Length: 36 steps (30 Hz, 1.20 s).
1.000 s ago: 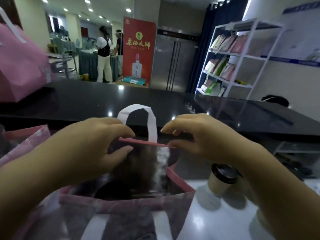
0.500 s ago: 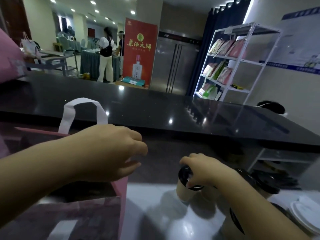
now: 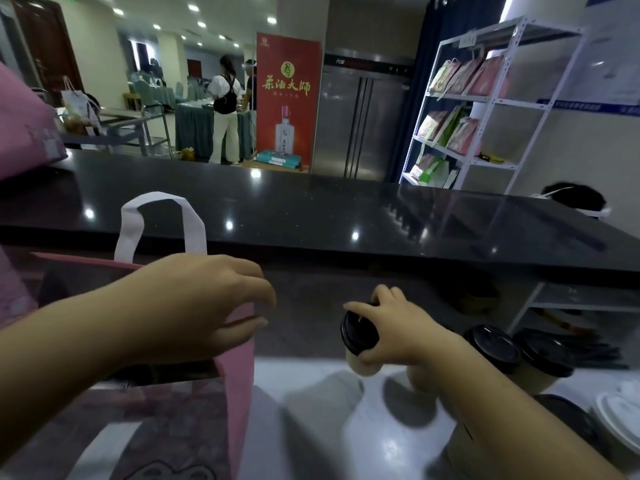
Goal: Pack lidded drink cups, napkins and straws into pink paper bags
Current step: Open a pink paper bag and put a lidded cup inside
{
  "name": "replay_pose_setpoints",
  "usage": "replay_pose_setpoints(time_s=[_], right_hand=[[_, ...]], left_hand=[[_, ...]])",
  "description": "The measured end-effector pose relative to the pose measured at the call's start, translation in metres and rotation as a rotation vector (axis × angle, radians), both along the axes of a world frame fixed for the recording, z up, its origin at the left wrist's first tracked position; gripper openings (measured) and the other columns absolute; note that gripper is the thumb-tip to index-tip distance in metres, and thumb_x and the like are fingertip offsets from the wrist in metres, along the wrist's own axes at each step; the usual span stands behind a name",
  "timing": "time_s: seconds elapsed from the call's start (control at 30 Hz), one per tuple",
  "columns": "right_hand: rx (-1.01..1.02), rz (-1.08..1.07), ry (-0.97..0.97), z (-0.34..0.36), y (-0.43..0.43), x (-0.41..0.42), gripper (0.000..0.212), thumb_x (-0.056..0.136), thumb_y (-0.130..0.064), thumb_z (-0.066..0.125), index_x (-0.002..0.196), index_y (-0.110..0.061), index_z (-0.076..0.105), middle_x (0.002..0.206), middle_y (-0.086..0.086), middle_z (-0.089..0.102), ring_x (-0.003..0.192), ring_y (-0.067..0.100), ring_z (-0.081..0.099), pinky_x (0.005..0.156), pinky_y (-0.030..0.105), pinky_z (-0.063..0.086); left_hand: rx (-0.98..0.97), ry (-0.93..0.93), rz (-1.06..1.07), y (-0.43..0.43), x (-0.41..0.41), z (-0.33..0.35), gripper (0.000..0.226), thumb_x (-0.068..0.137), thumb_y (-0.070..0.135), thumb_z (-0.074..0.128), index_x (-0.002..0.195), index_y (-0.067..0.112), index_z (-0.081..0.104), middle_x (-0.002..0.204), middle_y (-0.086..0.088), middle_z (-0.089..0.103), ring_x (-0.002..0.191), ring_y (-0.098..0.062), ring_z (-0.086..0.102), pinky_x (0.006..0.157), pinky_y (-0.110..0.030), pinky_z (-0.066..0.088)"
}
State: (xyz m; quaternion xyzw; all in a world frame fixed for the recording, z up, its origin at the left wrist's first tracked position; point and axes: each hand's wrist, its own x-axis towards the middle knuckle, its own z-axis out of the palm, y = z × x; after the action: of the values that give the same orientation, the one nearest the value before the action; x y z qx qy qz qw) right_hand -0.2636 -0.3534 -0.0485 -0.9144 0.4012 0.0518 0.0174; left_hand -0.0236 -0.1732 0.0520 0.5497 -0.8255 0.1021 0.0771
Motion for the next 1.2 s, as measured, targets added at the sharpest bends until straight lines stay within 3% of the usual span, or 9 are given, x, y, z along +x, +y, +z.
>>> replay_pose_setpoints(time_s=[0.07, 0.17, 0.33, 0.5, 0.63, 0.8, 0.93, 1.03, 1.2], right_hand=[[-0.092, 0.021, -0.085, 0.02, 0.012, 0.006, 0.088, 0.065, -0.063, 0.059, 0.141, -0.043, 0.021, 0.115, -0.001, 0.024, 0.107, 0.022, 0.027, 0.082, 0.031, 0.04], [-0.241, 0.032, -0.229, 0.058, 0.033, 0.018, 0.089, 0.063, -0.07, 0.054, 0.142, -0.043, 0.023, 0.11, 0.0, 0.022, 0.102, 0.02, 0.024, 0.087, 0.034, 0.042], [-0.385, 0.062, -0.465, 0.117, 0.071, 0.046, 0.09, 0.061, -0.075, 0.047, 0.142, -0.042, 0.025, 0.105, -0.003, 0.021, 0.1, 0.014, 0.019, 0.083, 0.031, 0.036], [-0.38, 0.157, -0.664, 0.152, 0.111, 0.089, 0.085, 0.061, -0.075, 0.041, 0.139, -0.043, 0.03, 0.104, -0.003, 0.026, 0.102, 0.013, 0.025, 0.086, 0.029, 0.031], [-0.265, 0.261, -0.732, 0.156, 0.134, 0.127, 0.08, 0.064, -0.072, 0.046, 0.138, -0.044, 0.033, 0.101, -0.004, 0.031, 0.102, 0.015, 0.033, 0.086, 0.026, 0.035], [-0.109, 0.349, -0.589, 0.137, 0.151, 0.17, 0.078, 0.066, -0.076, 0.045, 0.137, -0.049, 0.027, 0.103, -0.007, 0.031, 0.102, 0.011, 0.033, 0.086, 0.023, 0.04], [-0.085, 0.379, -0.395, 0.115, 0.156, 0.193, 0.077, 0.069, -0.074, 0.05, 0.137, -0.049, 0.024, 0.106, -0.009, 0.029, 0.102, 0.009, 0.028, 0.087, 0.027, 0.042], [-0.071, 0.417, -0.239, 0.101, 0.158, 0.202, 0.078, 0.07, -0.071, 0.054, 0.137, -0.049, 0.021, 0.109, -0.01, 0.026, 0.103, 0.008, 0.025, 0.086, 0.024, 0.039], [-0.025, 0.437, -0.028, 0.087, 0.156, 0.205, 0.081, 0.065, -0.059, 0.061, 0.135, -0.05, 0.021, 0.117, -0.011, 0.027, 0.108, 0.008, 0.024, 0.079, 0.02, 0.039]], left_hand=[[0.001, 0.032, 0.021, 0.005, 0.007, -0.001, 0.039, 0.082, 0.056, 0.034, 0.109, 0.039, 0.057, 0.108, 0.021, 0.056, 0.089, 0.0, 0.056, 0.075, -0.025, 0.05], [-0.001, 0.094, 0.05, 0.013, 0.024, -0.002, 0.025, 0.084, 0.045, 0.048, 0.101, 0.035, 0.063, 0.101, 0.017, 0.061, 0.088, -0.002, 0.057, 0.077, -0.02, 0.044], [0.01, 0.12, 0.144, 0.029, 0.069, -0.005, 0.025, 0.082, 0.051, 0.046, 0.097, 0.04, 0.062, 0.096, 0.024, 0.059, 0.082, 0.011, 0.048, 0.076, -0.017, 0.044], [0.015, 0.169, 0.205, 0.051, 0.116, -0.007, 0.028, 0.079, 0.058, 0.044, 0.099, 0.045, 0.058, 0.095, 0.031, 0.055, 0.084, 0.015, 0.05, 0.074, -0.021, 0.05], [0.031, 0.192, 0.248, 0.067, 0.145, -0.011, 0.032, 0.073, 0.055, 0.056, 0.102, 0.043, 0.058, 0.097, 0.025, 0.058, 0.086, -0.003, 0.06, 0.071, -0.036, 0.055], [0.117, 0.217, 0.294, 0.075, 0.171, -0.017, 0.038, 0.072, 0.042, 0.072, 0.108, 0.039, 0.061, 0.108, 0.02, 0.054, 0.102, -0.007, 0.052, 0.089, -0.036, 0.047], [0.154, 0.211, 0.266, 0.076, 0.185, -0.028, 0.062, 0.071, 0.044, 0.069, 0.128, 0.036, 0.046, 0.128, 0.018, 0.042, 0.116, -0.008, 0.04, 0.098, -0.032, 0.04], [0.178, 0.134, 0.255, 0.076, 0.191, -0.037, 0.086, 0.067, 0.061, 0.06, 0.141, 0.037, 0.024, 0.142, 0.017, 0.024, 0.127, -0.008, 0.026, 0.104, -0.031, 0.033], [0.209, 0.102, 0.253, 0.077, 0.192, -0.045, 0.121, 0.045, 0.09, 0.042, 0.144, 0.038, -0.004, 0.146, 0.019, 0.004, 0.131, -0.003, 0.011, 0.108, -0.022, 0.018]])
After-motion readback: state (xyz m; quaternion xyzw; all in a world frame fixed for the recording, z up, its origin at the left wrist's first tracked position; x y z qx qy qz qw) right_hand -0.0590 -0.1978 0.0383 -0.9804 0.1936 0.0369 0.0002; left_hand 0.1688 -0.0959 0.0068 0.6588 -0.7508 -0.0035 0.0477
